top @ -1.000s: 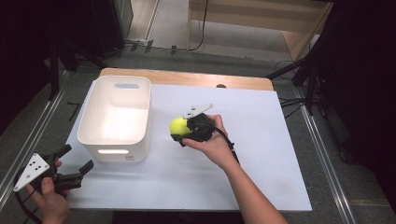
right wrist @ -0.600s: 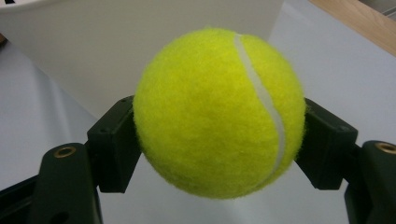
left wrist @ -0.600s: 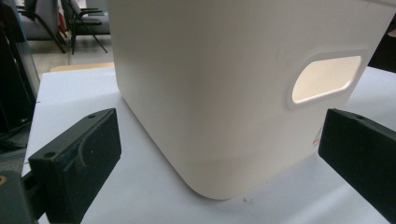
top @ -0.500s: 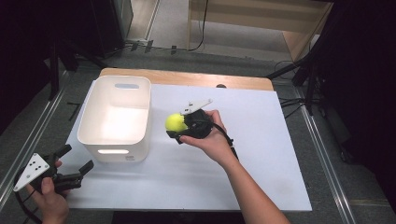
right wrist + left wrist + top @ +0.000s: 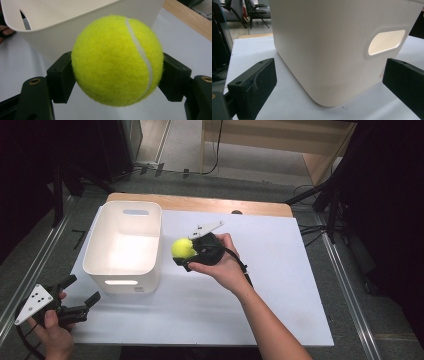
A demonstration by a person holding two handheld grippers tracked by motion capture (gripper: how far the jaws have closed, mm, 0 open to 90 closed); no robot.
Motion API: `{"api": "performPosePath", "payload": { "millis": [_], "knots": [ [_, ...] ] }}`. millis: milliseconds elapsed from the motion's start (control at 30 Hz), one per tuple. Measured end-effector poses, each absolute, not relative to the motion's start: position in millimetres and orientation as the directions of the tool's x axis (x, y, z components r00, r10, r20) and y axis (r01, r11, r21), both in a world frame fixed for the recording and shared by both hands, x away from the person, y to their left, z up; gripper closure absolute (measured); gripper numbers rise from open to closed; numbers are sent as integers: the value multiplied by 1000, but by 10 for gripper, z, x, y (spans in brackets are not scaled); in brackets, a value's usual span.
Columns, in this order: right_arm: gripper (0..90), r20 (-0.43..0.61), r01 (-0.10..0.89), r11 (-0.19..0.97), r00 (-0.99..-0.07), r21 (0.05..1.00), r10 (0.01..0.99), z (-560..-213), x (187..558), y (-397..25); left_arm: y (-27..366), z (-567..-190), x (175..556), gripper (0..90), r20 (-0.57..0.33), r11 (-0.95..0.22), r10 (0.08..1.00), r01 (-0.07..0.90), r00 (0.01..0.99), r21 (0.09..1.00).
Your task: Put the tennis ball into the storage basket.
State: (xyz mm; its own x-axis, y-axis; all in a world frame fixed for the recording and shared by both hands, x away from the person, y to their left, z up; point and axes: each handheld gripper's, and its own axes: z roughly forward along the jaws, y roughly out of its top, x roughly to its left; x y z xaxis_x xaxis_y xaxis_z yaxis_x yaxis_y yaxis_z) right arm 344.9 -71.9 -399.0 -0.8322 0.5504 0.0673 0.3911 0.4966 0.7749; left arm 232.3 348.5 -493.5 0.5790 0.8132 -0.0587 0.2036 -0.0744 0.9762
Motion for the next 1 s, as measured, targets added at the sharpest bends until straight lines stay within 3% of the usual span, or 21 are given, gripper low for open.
{"api": "performPosePath", "payload": {
  "millis": [1000],
  "knots": [
    [238, 59, 359, 504, -854, 786, 516, -3771, 3457, -529, 3487, -4936, 2324, 0, -61, -72, 812, 202, 581, 977]
  ]
}}
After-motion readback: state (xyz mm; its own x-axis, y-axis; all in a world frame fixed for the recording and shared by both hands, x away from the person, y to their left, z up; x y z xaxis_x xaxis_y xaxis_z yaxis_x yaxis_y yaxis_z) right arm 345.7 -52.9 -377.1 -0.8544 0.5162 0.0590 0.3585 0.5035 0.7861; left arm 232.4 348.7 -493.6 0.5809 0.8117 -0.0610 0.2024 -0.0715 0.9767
